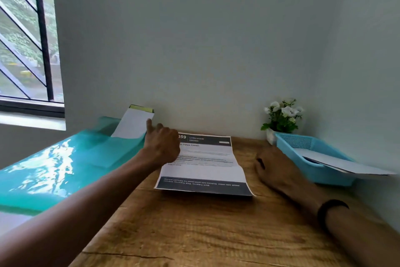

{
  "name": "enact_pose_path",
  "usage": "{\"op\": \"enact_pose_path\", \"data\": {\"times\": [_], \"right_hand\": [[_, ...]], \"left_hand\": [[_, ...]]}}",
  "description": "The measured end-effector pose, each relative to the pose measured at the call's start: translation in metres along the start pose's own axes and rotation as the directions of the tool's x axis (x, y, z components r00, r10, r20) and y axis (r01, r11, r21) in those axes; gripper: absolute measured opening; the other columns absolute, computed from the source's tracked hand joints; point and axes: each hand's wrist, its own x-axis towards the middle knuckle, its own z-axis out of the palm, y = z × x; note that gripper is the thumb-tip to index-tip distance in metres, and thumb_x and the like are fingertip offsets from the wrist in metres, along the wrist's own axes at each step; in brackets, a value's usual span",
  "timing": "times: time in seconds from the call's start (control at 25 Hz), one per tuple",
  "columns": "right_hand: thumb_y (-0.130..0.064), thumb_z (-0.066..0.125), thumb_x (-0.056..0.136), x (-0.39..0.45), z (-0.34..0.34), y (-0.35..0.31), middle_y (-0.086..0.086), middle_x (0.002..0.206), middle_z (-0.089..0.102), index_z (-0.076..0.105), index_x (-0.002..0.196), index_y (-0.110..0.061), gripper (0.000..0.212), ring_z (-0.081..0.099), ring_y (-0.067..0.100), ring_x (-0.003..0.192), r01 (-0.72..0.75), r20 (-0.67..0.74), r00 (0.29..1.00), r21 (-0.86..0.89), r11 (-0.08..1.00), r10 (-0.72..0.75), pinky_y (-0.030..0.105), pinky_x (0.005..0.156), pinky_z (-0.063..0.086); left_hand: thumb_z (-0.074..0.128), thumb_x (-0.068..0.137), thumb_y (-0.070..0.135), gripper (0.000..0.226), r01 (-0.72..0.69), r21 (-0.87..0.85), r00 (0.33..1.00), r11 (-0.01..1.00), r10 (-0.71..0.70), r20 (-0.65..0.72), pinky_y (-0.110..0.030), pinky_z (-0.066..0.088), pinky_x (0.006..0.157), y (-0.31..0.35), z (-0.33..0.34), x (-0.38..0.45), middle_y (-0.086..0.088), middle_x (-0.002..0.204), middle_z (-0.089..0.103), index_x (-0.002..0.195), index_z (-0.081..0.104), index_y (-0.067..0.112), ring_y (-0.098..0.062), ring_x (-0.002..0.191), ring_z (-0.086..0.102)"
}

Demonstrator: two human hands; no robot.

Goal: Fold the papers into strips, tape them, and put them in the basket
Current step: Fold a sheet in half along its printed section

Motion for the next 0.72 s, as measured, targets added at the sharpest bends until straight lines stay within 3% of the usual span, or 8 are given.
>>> {"op": "enact_pose_path", "data": {"times": [0.16, 0.24, 0.28, 0.36, 0.4, 0.48, 0.56, 0.72], "right_hand": [[-0.046, 0.051, 0.095, 0.034, 0.004, -0.04, -0.009, 0.074, 0.065, 0.062, 0.075, -0.023, 0.032, 0.058, 0.009, 0.063, -0.028, -0.082, 0.996, 0.137, 0.99, 0.04, 0.028, 0.062, 0.052], [-0.041, 0.068, 0.093, 0.048, 0.004, -0.06, -0.006, 0.09, 0.069, 0.064, 0.093, -0.025, 0.016, 0.056, 0.003, 0.07, -0.109, 0.028, 0.994, 0.303, 0.947, 0.105, 0.018, 0.063, 0.046], [-0.036, 0.078, 0.087, 0.054, 0.007, -0.065, -0.003, 0.103, 0.071, 0.065, 0.107, -0.022, 0.027, 0.06, 0.005, 0.078, -0.175, 0.088, 0.984, 0.404, 0.898, 0.153, 0.018, 0.068, 0.048], [-0.028, 0.088, 0.078, 0.062, 0.018, -0.064, 0.002, 0.123, 0.067, 0.058, 0.133, -0.016, 0.065, 0.063, 0.015, 0.098, -0.268, 0.154, 0.963, 0.535, 0.801, 0.22, 0.026, 0.083, 0.049], [-0.028, 0.089, 0.077, 0.062, 0.022, -0.062, 0.001, 0.124, 0.065, 0.055, 0.135, -0.016, 0.069, 0.061, 0.016, 0.101, -0.269, 0.14, 0.963, 0.528, 0.805, 0.23, 0.027, 0.085, 0.048], [-0.042, 0.085, 0.079, 0.059, 0.029, -0.06, -0.001, 0.121, 0.067, 0.059, 0.124, -0.021, 0.057, 0.063, 0.019, 0.106, -0.207, 0.078, 0.978, 0.413, 0.887, 0.192, 0.032, 0.092, 0.05], [-0.057, 0.078, 0.08, 0.05, 0.032, -0.061, 0.001, 0.13, 0.065, 0.059, 0.128, -0.025, 0.061, 0.06, 0.025, 0.121, -0.198, 0.083, 0.98, 0.354, 0.914, 0.18, 0.042, 0.103, 0.05], [-0.052, 0.077, 0.085, 0.022, 0.028, -0.058, -0.005, 0.134, 0.062, 0.056, 0.138, -0.032, 0.06, 0.058, 0.017, 0.122, -0.151, 0.062, 0.989, 0.431, 0.89, 0.138, 0.039, 0.104, 0.05]], "left_hand": [[0.029, 0.104, 0.06, 0.059, -0.025, 0.156, 0.986, 0.987, -0.001, 0.167, -0.072, -0.013, 0.12, 0.021, 0.016, -0.002, -0.009, 0.159, 0.043, 0.126, 0.069, 0.022, -0.034, 0.154, 0.024], [0.023, 0.105, 0.062, 0.067, -0.043, 0.089, 0.979, 0.995, 0.024, 0.2, -0.07, -0.018, 0.119, 0.028, 0.018, -0.007, -0.01, 0.166, 0.032, 0.128, 0.069, 0.02, -0.032, 0.158, 0.015], [0.022, 0.105, 0.063, 0.069, -0.037, 0.052, 0.975, 0.998, 0.024, 0.222, -0.069, -0.019, 0.119, 0.029, 0.017, -0.009, -0.012, 0.167, 0.029, 0.129, 0.069, 0.019, -0.032, 0.158, 0.012], [0.023, 0.104, 0.066, 0.07, -0.019, -0.013, 0.97, 1.0, 0.022, 0.244, -0.067, -0.017, 0.121, 0.029, 0.015, -0.013, -0.014, 0.168, 0.029, 0.126, 0.069, 0.018, -0.033, 0.159, 0.009], [0.025, 0.104, 0.067, 0.069, -0.018, -0.042, 0.969, 0.999, 0.028, 0.247, -0.066, -0.015, 0.123, 0.029, 0.014, -0.014, -0.013, 0.167, 0.03, 0.125, 0.069, 0.019, -0.033, 0.159, 0.01], [0.029, 0.103, 0.068, 0.067, -0.004, -0.09, 0.968, 0.996, 0.026, 0.248, -0.064, -0.011, 0.125, 0.028, 0.015, -0.016, -0.012, 0.164, 0.035, 0.128, 0.067, 0.018, -0.033, 0.158, 0.014], [0.033, 0.102, 0.068, 0.068, 0.024, -0.156, 0.975, 0.987, 0.012, 0.222, -0.06, -0.005, 0.128, 0.028, 0.017, -0.018, -0.013, 0.163, 0.036, 0.141, 0.057, 0.018, -0.033, 0.157, 0.018], [0.055, 0.099, 0.057, 0.084, 0.036, -0.45, 0.996, 0.892, 0.002, 0.084, -0.046, 0.005, 0.128, 0.027, 0.012, -0.02, -0.01, 0.173, 0.008, 0.164, 0.014, 0.023, -0.031, 0.16, 0.007]]}}
